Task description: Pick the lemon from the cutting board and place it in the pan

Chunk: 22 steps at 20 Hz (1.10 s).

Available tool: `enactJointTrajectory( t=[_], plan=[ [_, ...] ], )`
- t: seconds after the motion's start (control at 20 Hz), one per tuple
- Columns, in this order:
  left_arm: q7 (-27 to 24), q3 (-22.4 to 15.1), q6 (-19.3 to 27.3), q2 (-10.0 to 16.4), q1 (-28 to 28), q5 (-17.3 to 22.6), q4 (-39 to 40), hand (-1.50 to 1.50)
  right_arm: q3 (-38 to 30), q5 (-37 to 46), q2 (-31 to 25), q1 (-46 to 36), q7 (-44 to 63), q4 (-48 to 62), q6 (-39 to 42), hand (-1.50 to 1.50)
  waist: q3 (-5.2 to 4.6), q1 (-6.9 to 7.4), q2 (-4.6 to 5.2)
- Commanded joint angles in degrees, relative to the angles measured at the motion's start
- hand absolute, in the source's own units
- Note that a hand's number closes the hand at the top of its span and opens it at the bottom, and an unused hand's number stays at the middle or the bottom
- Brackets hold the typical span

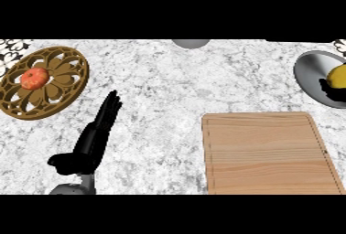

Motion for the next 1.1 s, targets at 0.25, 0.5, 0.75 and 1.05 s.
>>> enactJointTrajectory(
  t=[0.25, 0.5, 0.75, 1.05],
  plan=[
    [-0.2, -0.6, -0.7, -1.1, -3.2, -0.2, 2.0, 0.0, -7.7, -2.8, -9.4, -14.5, -10.3, 26.5, -8.7, 1.5, 0.13, 1.61, 0.8],
    [-1.2, -2.2, 0.1, -2.7, -3.7, -1.4, 2.9, 0.0, -9.6, -3.6, -11.9, -16.2, -14.8, 32.8, -10.5, 1.5, 0.29, 2.74, 1.56],
    [-1.2, -1.4, -1.1, -1.6, -4.5, -0.7, 2.9, 0.0, -1.9, 5.0, -13.5, -14.2, -6.6, 40.8, -3.9, -1.5, 0.09, 4.42, 2.46],
    [0.4, -2.7, -1.9, -1.9, -3.8, -0.3, 1.1, 0.0, -1.3, 4.6, -12.9, -18.0, -7.6, 45.9, 7.2, -1.5, 0.43, 5.04, 2.07]
  ],
)
